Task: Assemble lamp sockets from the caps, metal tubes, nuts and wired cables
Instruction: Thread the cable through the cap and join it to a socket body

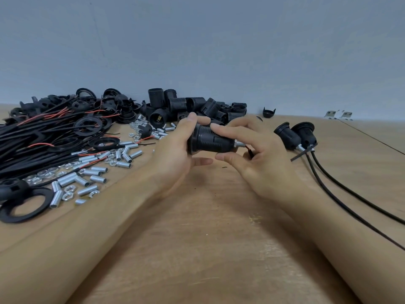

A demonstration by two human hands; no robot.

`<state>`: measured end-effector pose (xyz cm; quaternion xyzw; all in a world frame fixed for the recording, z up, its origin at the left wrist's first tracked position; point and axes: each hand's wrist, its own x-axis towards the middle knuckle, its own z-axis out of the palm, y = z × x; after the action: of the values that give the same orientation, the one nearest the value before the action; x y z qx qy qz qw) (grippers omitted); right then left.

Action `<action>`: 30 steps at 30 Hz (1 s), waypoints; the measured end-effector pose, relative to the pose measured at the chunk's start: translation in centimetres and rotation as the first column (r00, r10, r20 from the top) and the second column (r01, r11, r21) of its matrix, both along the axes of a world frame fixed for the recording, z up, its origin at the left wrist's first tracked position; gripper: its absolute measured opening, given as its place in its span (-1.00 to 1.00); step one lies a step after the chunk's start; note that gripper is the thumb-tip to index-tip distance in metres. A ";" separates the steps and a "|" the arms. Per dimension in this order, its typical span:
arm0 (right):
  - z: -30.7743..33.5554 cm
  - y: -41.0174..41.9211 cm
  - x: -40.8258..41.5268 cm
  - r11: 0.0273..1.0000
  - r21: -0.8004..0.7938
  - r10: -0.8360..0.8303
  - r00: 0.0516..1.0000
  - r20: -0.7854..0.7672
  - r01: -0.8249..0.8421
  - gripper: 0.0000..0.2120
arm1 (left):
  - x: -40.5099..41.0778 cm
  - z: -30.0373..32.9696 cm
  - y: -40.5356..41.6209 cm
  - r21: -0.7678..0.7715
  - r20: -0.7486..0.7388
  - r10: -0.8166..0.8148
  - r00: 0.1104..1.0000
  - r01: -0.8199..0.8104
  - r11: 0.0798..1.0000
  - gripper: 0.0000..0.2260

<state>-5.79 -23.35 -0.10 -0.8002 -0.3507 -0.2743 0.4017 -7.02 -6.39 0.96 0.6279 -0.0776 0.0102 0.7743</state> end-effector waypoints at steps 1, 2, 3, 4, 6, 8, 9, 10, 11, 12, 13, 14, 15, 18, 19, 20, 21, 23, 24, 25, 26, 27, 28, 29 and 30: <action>0.1 -0.1 0.0 1.000 -0.007 -0.002 1.000 0.025 0.003 -0.53 | 0.0 0.0 0.0 -0.006 -0.009 -0.015 1.000 0.015 1.000 -0.64; 0.2 -0.1 0.0 1.000 -0.023 -0.001 0.999 0.050 0.002 -0.52 | 0.0 0.0 0.1 -0.027 -0.022 -0.032 0.999 0.031 0.999 -0.63; 0.2 -0.1 0.0 0.999 -0.049 -0.002 0.996 0.091 0.006 -0.53 | 0.0 0.1 0.1 -0.053 -0.034 -0.048 0.998 0.046 0.998 -0.63; 0.2 -0.1 -0.1 0.997 -0.079 -0.010 0.989 0.149 0.022 -0.54 | -0.1 0.1 0.1 -0.075 -0.045 -0.061 0.997 0.058 0.996 -0.62; 0.1 -0.2 -0.1 0.990 -0.129 -0.023 0.970 0.242 0.056 -0.55 | -0.1 0.0 0.1 -0.098 -0.055 -0.081 0.995 0.076 0.992 -0.62; 0.2 -0.4 0.1 0.994 -0.108 -0.013 0.985 0.174 0.032 -0.55 | -0.1 0.1 0.2 -0.104 -0.022 -0.095 0.995 0.092 0.990 -0.66; 0.2 -0.5 0.1 0.998 -0.066 -0.003 0.997 0.074 0.008 -0.56 | 0.0 0.2 0.3 -0.100 0.017 -0.094 0.995 0.095 0.990 -0.70; 0.2 -0.5 0.0 1.000 -0.008 0.016 0.998 -0.054 -0.016 -0.56 | 0.1 0.3 0.4 -0.093 0.064 -0.094 0.994 0.100 0.991 -0.75; 0.1 -0.4 0.0 0.996 0.072 0.057 0.980 -0.189 -0.044 -0.57 | 0.1 0.5 0.6 -0.084 0.111 -0.101 0.989 0.111 0.990 -0.79; 0.0 -0.3 -0.1 0.983 0.169 0.119 0.945 -0.305 -0.069 -0.59 | 0.1 0.6 0.9 -0.065 0.153 -0.112 0.982 0.123 0.990 -0.81; 0.0 -0.1 -0.1 0.964 0.252 0.175 0.909 -0.378 -0.080 -0.62 | 0.1 0.7 1.2 -0.035 0.191 -0.124 0.974 0.133 0.991 -0.78; -0.1 0.1 -0.1 0.949 0.305 0.208 0.887 -0.412 -0.081 -0.64 | 0.1 0.8 1.5 0.003 0.225 -0.135 0.965 0.138 0.990 -0.73; -0.1 0.1 0.0 0.940 0.331 0.224 0.877 -0.425 -0.080 -0.67 | 0.1 0.9 1.7 0.046 0.255 -0.147 0.956 0.140 0.989 -0.67; 0.0 0.1 0.3 0.920 0.384 0.260 0.858 -0.442 -0.081 -0.72 | 0.1 1.2 2.1 0.146 0.315 -0.167 0.934 0.127 0.981 -0.58; 0.0 0.1 0.4 0.918 0.390 0.263 0.854 -0.449 -0.077 -0.72 | 0.1 1.2 2.2 0.154 0.326 -0.171 0.930 0.127 0.980 -0.58; 0.0 0.0 0.5 0.918 0.390 0.262 0.851 -0.454 -0.074 -0.72 | 0.1 1.3 2.2 0.154 0.331 -0.176 0.927 0.130 0.979 -0.56; 0.1 0.0 0.5 0.918 0.391 0.263 0.850 -0.457 -0.074 -0.73 | 0.1 1.3 2.3 0.150 0.331 -0.180 0.926 0.137 0.979 -0.53; 0.0 0.0 0.4 0.912 0.402 0.278 0.844 -0.459 -0.082 -0.74 | 0.2 1.3 2.3 0.127 0.323 -0.188 0.927 0.154 0.980 -0.47; 0.1 0.1 0.4 0.907 0.412 0.289 0.839 -0.461 -0.085 -0.74 | 0.2 1.3 2.3 0.109 0.316 -0.191 0.929 0.164 0.980 -0.45; 0.1 0.1 0.4 0.903 0.422 0.298 0.833 -0.466 -0.087 -0.75 | 0.2 1.2 2.3 0.087 0.305 -0.195 0.932 0.177 0.980 -0.44; 0.1 0.0 0.3 0.900 0.427 0.305 0.828 -0.471 -0.088 -0.75 | 0.2 1.2 2.3 0.062 0.288 -0.199 0.937 0.190 0.980 -0.44; 0.1 0.0 0.3 0.900 0.427 0.308 0.826 -0.472 -0.092 -0.75 | 0.3 1.1 2.3 0.035 0.265 -0.205 0.942 0.204 0.978 -0.45; 0.1 -0.1 0.3 0.903 0.419 0.307 0.829 -0.467 -0.098 -0.76 | 0.5 1.1 2.4 0.007 0.239 -0.213 0.947 0.217 0.976 -0.46; 0.2 -0.2 0.3 0.910 0.402 0.298 0.839 -0.456 -0.105 -0.75 | 0.6 1.0 2.5 -0.018 0.210 -0.221 0.952 0.230 0.973 -0.47; 0.2 -0.3 0.2 0.921 0.373 0.279 0.854 -0.439 -0.109 -0.73 | 0.7 1.0 2.7 -0.034 0.181 -0.229 0.956 0.239 0.970 -0.48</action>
<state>-5.57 -23.61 0.10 -0.7229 -0.2673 -0.0785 0.6323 -6.29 -3.69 1.96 0.5891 -0.2192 -0.0237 0.7774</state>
